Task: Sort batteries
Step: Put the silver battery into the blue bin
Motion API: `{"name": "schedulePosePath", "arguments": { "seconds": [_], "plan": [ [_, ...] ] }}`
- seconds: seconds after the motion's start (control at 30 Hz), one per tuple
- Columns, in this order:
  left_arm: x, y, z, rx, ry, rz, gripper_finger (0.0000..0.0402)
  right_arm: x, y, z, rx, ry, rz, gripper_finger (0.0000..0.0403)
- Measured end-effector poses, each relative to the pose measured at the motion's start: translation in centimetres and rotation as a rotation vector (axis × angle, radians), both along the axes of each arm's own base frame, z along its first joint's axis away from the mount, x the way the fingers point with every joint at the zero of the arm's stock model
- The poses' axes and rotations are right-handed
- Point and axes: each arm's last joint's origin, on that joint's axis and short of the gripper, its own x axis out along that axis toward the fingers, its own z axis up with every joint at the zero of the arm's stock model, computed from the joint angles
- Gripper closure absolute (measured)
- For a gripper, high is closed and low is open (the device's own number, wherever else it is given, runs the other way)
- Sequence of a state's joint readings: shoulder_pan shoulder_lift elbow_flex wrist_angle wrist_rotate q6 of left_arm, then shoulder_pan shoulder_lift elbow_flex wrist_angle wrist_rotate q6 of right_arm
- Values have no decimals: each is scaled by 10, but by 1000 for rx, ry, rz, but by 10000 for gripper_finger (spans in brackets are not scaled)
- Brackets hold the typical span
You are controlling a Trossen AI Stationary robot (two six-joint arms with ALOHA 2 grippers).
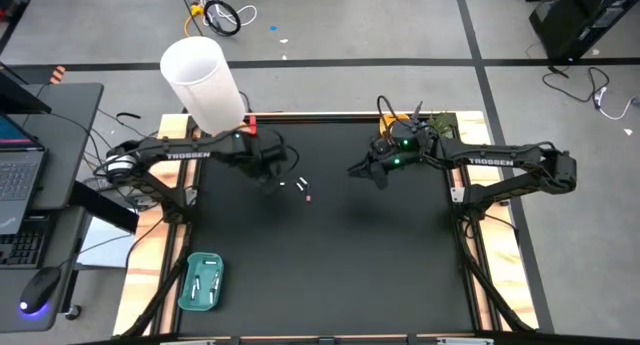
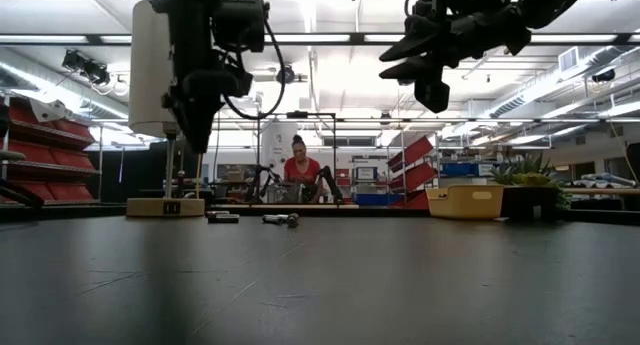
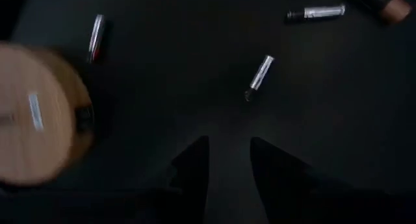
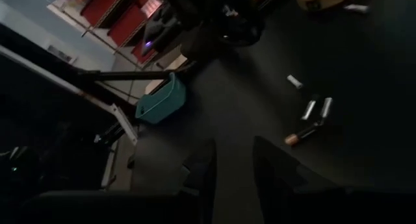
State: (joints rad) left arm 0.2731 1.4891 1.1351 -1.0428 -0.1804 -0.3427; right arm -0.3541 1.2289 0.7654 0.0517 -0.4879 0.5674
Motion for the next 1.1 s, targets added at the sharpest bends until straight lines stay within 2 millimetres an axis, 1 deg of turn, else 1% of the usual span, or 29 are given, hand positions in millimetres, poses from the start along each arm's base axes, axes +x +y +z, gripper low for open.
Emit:
{"name": "schedulePosePath", "arguments": {
  "seconds": [0.1,0.2,0.3,0.37,0.43,0.53,0.6,0.73,0.8,0.9,1.0,1.1],
  "plan": [
    [3,11,-7,11,55,-179,275,-2,-6,0,-6,-1,-20,316],
    [10,18,-13,78,92,-363,275,-4,-11,0,-8,-1,-40,316],
    [20,25,-19,180,107,-433,266,-5,-15,0,-7,-1,-57,316],
    [23,32,-24,201,120,-446,251,-6,-17,0,4,1,-68,316],
    [23,41,-31,181,126,-425,231,-6,-18,0,13,2,-75,317],
    [19,55,-42,102,138,-362,202,-6,-18,0,17,3,-77,318],
    [14,66,-44,82,153,-317,193,-6,-18,0,26,4,-80,318],
    [10,87,-37,79,117,-282,196,-6,-18,0,36,6,-86,318],
    [9,95,-32,68,81,-309,201,-6,-19,0,32,7,-96,318],
    [6,105,-30,54,70,-352,205,-7,-20,0,26,9,-113,318],
    [3,114,-36,32,81,-410,206,-7,-21,0,23,11,-129,318],
    [3,119,-44,41,131,-474,206,-8,-23,0,25,12,-143,318]
  ]
}}
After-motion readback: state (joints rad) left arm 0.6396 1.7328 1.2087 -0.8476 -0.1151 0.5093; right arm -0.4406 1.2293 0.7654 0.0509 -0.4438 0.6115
